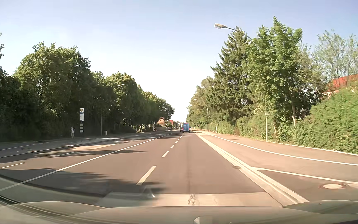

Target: Follow the waypoints while adhering to traffic rules and regulations

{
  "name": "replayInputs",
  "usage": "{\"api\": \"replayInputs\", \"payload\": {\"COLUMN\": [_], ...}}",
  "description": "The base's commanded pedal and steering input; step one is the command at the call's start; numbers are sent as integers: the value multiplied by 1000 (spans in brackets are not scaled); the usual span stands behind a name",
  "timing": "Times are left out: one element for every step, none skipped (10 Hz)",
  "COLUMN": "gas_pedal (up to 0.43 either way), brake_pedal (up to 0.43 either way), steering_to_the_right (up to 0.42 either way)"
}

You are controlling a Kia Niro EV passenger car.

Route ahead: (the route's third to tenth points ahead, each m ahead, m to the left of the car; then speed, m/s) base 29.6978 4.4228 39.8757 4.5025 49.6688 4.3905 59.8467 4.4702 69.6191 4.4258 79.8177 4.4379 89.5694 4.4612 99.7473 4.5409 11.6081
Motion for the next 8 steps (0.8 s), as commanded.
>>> {"api": "replayInputs", "payload": {"gas_pedal": [59,59,59,59,59,59,59,59], "brake_pedal": [0,0,0,0,0,0,0,0], "steering_to_the_right": [-4,-3,-2,0,1,1,1,1]}}
